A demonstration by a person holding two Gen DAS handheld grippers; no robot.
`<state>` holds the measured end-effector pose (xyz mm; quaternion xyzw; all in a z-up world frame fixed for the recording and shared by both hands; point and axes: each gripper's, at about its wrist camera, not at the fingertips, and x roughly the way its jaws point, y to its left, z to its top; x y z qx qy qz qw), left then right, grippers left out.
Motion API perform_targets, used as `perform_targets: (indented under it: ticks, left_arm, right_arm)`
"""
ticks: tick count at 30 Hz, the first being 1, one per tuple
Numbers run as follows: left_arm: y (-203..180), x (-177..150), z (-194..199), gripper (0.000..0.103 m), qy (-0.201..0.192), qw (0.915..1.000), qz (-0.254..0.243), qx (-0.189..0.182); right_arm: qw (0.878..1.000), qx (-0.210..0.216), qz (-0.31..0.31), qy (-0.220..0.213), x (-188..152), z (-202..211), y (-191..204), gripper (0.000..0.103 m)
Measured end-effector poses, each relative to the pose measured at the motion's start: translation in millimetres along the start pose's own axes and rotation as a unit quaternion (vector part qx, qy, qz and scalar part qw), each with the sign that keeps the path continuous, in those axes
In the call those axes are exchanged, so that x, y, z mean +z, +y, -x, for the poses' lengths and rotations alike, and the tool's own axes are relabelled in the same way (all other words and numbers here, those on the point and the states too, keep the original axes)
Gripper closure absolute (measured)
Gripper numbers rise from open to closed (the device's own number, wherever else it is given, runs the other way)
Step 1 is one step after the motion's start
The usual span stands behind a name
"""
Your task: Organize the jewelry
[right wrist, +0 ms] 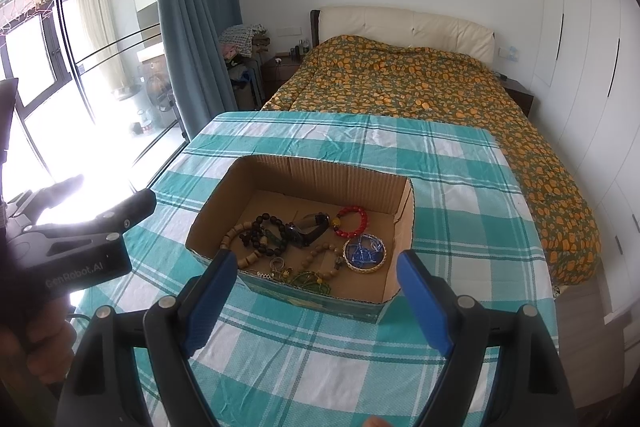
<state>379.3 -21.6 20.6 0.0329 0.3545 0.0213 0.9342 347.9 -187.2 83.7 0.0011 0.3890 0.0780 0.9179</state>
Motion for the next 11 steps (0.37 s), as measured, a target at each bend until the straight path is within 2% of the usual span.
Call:
perform_targets:
  ticks: [11]
  left_arm:
    - [-1.0,-3.6,2.7,0.001,-0.012,0.9999,0.0,-0.002]
  right_arm:
    - [1.0,0.0,-0.001,0.001,-2.2,-0.8,-1.9,0.019]
